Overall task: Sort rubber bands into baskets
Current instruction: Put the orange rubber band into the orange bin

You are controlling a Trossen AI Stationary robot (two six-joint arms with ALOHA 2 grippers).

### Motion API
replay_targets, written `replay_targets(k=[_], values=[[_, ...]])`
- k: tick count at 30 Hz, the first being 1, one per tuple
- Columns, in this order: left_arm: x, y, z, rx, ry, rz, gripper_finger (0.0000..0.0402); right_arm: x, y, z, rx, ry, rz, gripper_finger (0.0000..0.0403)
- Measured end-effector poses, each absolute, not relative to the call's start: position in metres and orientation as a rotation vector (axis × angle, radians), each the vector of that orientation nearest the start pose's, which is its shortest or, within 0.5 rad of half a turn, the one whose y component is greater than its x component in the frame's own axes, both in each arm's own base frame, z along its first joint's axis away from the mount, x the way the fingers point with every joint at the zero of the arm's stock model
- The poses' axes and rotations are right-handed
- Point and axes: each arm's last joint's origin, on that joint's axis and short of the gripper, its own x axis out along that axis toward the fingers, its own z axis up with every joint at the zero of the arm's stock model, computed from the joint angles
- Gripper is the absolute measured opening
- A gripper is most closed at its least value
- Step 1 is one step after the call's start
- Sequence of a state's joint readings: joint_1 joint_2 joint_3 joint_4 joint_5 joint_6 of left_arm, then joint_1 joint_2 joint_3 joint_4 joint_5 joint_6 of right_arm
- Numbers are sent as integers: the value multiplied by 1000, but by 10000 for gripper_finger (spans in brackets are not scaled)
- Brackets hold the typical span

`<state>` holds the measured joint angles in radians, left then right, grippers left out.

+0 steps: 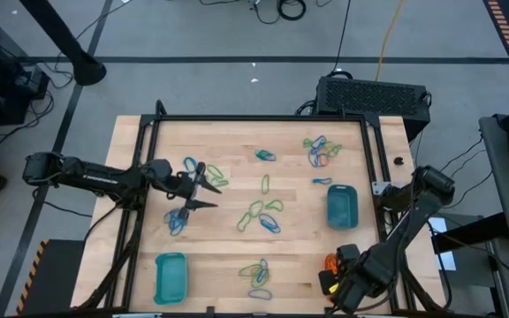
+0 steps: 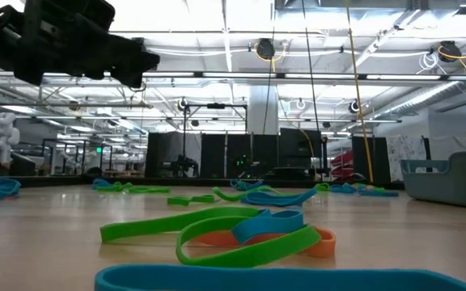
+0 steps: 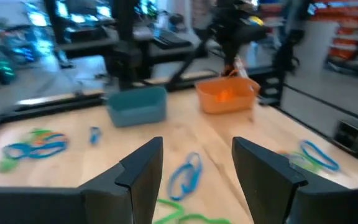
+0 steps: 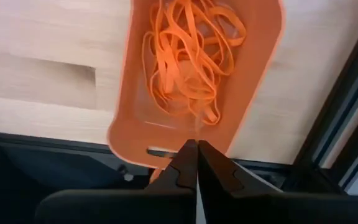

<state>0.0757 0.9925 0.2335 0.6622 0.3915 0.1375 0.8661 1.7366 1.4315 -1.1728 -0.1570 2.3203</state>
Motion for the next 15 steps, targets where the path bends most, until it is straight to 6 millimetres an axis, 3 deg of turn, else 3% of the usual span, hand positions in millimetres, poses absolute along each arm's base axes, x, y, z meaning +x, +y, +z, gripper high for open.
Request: replay_targets(k=[9, 15], values=[[197, -2, 197, 143, 355, -407, 200, 211, 255, 231, 1107, 1450, -1105, 0], [197, -10, 200, 155, 370, -445, 200, 215, 254, 225, 1054, 1469, -1092, 3]])
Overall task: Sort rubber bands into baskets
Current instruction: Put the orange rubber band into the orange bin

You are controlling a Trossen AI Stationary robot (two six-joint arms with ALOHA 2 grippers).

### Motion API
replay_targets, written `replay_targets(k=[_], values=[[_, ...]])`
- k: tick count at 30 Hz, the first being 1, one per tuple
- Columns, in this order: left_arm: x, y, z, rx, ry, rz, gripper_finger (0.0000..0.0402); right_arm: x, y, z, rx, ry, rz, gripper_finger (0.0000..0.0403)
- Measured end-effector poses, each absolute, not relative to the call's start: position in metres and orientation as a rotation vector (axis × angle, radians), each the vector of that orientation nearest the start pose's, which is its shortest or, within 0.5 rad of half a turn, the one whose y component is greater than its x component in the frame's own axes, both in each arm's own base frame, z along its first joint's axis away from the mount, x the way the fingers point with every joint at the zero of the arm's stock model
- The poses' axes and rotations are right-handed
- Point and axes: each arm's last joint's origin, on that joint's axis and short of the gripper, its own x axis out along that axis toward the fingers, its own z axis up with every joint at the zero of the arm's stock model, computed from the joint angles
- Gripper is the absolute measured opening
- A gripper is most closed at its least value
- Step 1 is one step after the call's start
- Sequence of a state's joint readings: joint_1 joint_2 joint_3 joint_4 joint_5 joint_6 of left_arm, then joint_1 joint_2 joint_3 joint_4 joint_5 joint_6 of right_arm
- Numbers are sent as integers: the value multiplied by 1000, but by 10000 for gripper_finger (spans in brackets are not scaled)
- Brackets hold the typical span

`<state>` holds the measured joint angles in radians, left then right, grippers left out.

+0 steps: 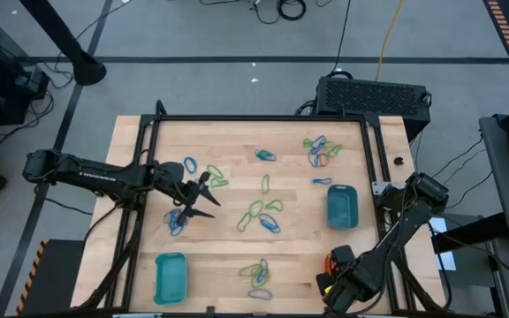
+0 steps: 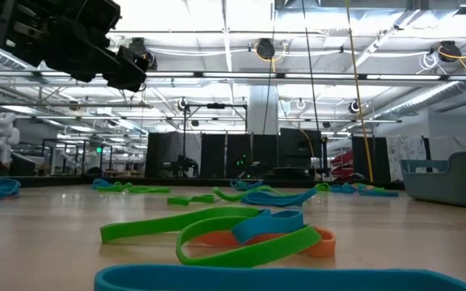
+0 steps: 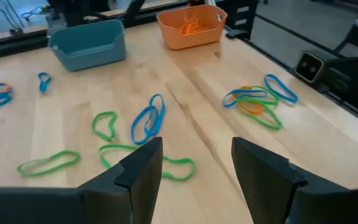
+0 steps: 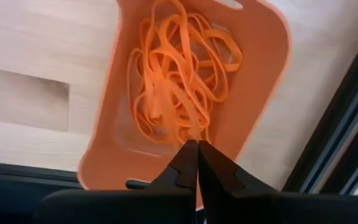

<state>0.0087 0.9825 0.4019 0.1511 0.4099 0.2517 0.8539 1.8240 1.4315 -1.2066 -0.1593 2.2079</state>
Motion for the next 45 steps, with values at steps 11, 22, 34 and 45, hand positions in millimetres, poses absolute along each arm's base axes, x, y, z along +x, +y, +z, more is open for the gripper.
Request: replay_targets(k=[11, 22, 34, 45], values=[[196, -17, 198, 156, 395, -435, 200, 221, 249, 225, 1042, 1552, -1062, 80], [176, -16, 207, 147, 434, -402, 200, 258, 237, 241, 971, 1374, -747, 114], [166, -20, 208, 95, 472, -414, 200, 326, 225, 226, 745, 1076, -380, 114], [167, -26, 211, 114, 430, -439, 200, 359, 241, 155, 553, 1180, -146, 114]])
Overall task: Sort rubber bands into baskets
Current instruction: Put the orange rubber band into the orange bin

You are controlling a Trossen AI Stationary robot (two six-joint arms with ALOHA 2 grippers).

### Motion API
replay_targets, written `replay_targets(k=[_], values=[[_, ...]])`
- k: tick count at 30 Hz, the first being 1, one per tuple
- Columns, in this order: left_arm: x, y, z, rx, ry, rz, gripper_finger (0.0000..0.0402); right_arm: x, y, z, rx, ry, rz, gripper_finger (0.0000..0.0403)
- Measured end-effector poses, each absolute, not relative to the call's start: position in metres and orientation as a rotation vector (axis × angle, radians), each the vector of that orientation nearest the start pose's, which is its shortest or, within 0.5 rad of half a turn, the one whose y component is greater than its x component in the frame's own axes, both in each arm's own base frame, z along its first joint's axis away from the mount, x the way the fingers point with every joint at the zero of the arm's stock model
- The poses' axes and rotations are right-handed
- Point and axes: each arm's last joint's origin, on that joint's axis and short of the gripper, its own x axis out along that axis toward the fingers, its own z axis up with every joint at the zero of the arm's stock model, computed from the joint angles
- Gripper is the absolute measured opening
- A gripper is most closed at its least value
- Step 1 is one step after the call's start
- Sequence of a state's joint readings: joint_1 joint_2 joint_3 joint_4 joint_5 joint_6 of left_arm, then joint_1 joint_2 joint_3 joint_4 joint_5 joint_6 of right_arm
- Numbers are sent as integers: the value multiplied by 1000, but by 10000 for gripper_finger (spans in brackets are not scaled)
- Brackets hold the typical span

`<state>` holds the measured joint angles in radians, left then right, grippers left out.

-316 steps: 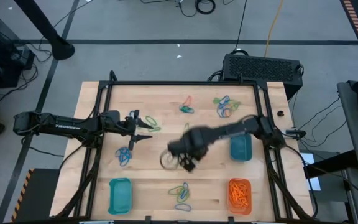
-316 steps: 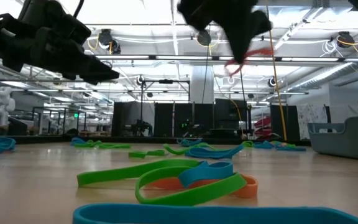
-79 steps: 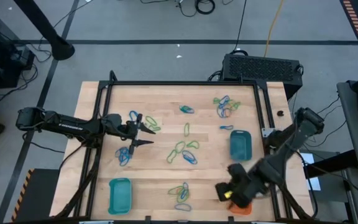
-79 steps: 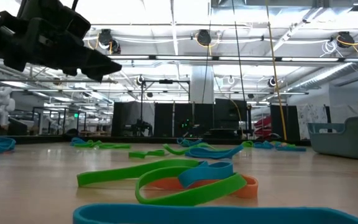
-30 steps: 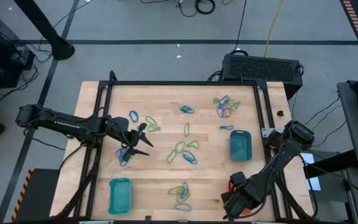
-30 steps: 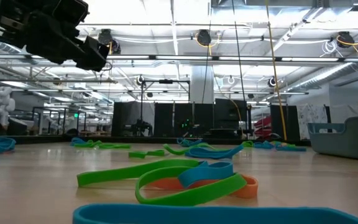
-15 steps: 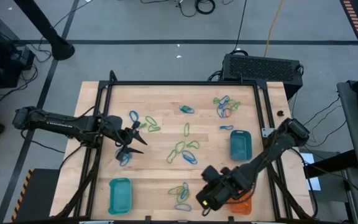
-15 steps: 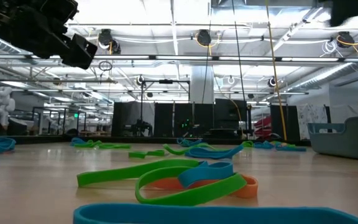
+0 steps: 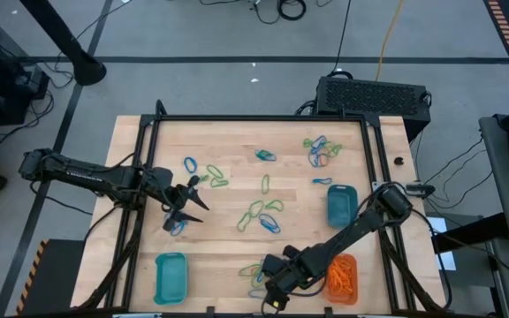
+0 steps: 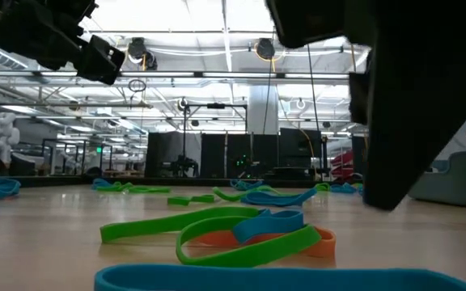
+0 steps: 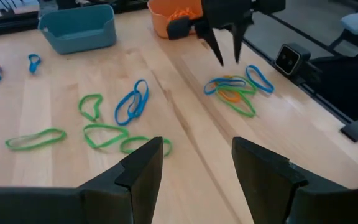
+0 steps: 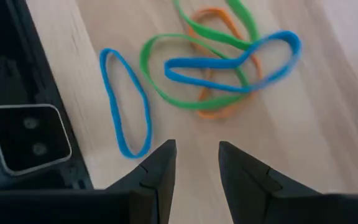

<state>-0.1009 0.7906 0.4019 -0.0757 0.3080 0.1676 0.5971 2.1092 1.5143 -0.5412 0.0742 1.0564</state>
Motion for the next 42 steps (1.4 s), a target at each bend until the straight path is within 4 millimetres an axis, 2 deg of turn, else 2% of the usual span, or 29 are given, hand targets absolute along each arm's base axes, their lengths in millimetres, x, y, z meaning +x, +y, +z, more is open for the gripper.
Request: replay_targets(k=[4, 13, 29, 36, 42], values=[[168, -26, 212, 129, 412, -439, 200, 360, 241, 145, 521, 1196, -150, 114], [169, -26, 214, 147, 395, -440, 200, 365, 241, 148, 497, 1122, -146, 114], [169, -26, 214, 147, 395, -440, 200, 366, 239, 148, 440, 1098, -148, 114], [169, -26, 213, 146, 396, -440, 200, 368, 241, 133, 425, 1121, -161, 114], [169, -26, 213, 146, 396, -441, 200, 368, 242, 129, 438, 1148, -151, 114]])
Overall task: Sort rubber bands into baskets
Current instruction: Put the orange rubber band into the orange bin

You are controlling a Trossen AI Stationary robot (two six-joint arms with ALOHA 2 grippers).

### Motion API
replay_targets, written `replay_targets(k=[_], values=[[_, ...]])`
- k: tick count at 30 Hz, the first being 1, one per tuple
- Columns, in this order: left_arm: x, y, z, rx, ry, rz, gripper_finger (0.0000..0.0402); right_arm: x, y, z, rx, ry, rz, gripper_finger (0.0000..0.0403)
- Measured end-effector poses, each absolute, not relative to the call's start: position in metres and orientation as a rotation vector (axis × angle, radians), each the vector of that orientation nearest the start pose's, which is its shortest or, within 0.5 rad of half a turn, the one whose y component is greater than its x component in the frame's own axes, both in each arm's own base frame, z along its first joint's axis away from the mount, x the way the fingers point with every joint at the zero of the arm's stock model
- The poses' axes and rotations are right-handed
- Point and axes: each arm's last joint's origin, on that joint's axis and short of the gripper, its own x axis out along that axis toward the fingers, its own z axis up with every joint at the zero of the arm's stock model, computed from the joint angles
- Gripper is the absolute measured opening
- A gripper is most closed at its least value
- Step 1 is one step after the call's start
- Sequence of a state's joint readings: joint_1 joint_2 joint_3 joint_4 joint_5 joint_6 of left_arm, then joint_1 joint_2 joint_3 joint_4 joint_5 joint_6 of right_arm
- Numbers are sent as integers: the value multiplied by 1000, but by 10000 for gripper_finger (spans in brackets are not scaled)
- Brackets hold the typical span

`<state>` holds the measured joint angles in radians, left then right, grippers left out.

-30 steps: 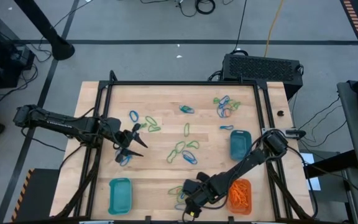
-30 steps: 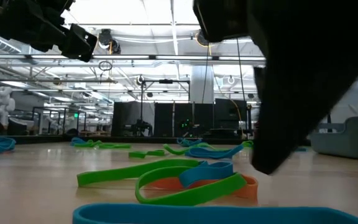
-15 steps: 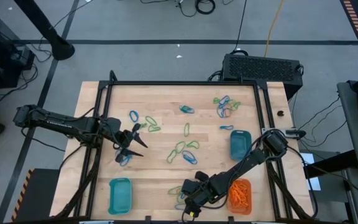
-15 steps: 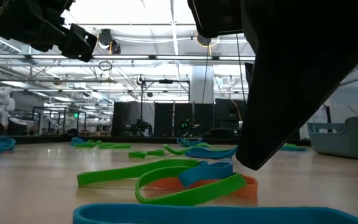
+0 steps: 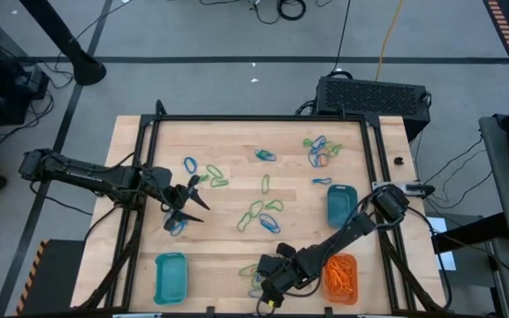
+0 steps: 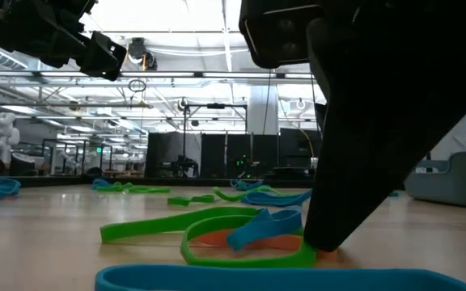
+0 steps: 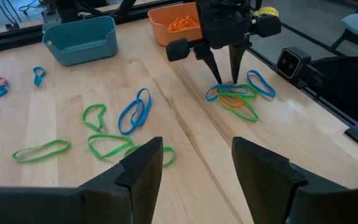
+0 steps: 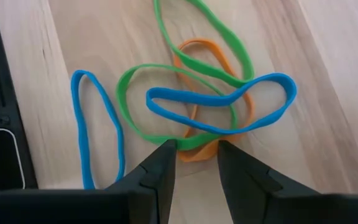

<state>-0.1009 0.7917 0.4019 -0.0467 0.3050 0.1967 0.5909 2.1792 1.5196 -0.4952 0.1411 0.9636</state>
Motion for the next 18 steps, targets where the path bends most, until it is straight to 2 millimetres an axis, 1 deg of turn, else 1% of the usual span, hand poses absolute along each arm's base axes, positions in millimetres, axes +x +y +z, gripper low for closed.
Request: replay_targets(k=[2, 5, 8, 12, 14, 18], values=[[169, -26, 213, 146, 396, -441, 200, 367, 242, 129, 443, 1157, -150, 110], [169, -26, 213, 146, 396, -441, 200, 365, 242, 128, 442, 1177, -152, 91], [169, -26, 213, 145, 396, -441, 200, 363, 243, 127, 438, 1189, -161, 60], [169, -26, 213, 143, 397, -440, 200, 361, 243, 132, 448, 1208, -148, 11], [169, -26, 213, 143, 397, -440, 200, 359, 242, 136, 446, 1218, -135, 6], [169, -26, 213, 143, 397, -440, 200, 353, 240, 145, 459, 1264, -130, 8]])
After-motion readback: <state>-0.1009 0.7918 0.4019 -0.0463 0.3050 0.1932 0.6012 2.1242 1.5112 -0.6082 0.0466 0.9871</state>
